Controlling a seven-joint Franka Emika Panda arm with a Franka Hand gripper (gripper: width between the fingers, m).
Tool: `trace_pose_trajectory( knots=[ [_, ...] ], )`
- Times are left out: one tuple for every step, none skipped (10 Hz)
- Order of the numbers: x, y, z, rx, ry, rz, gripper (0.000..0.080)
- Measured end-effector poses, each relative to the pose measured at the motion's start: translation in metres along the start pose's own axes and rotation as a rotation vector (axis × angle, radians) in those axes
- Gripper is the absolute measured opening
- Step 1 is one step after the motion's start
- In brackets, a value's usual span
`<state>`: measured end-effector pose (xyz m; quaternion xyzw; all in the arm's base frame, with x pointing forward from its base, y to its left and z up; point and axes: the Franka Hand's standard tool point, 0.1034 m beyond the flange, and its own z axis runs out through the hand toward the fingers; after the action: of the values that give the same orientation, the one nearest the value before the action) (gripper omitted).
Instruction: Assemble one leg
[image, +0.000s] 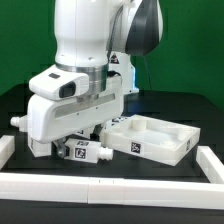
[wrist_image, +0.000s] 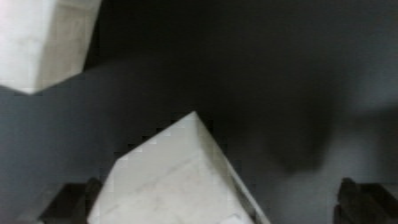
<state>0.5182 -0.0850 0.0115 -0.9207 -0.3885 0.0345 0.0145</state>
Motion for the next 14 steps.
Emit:
trace_pose_trajectory(
  knots=[
    [0.0,0.0,0.0,0.001,-0.001,0.0,0.0555],
    [0.0,0.0,0.001,0.001,-0.001,0.0,0.042],
    [0.0,0.0,0.001,0.001,-0.001,0.0,0.042],
    [0.0,0.0,0.001,0.001,-0.001,0.0,0.0283],
    [-0.001,0.0,-0.001,0.0,-0.001,0.002,0.0284],
    [-0.008,-0.001,-0.013,0.001,-0.003,0.016,0.0284],
    [-0.023,-0.009,-0.036,-0.007,0.003,0.034,0.0284],
    [-0.045,-0.022,-0.058,-0.008,0.007,0.062,0.0284],
    [-0.064,-0.032,-0.072,-0.022,0.02,0.126,0.0284],
    [-0.071,-0.04,-0.072,-0.03,0.027,0.174,0.0284],
    [-0.069,-0.039,-0.069,-0.024,0.022,0.163,0.0284],
    [-0.069,-0.038,-0.068,-0.025,0.022,0.164,0.0284],
    [-0.069,-0.038,-0.068,-0.024,0.021,0.164,0.0284],
    [-0.069,-0.038,-0.068,-0.023,0.02,0.164,0.0284]
  ],
)
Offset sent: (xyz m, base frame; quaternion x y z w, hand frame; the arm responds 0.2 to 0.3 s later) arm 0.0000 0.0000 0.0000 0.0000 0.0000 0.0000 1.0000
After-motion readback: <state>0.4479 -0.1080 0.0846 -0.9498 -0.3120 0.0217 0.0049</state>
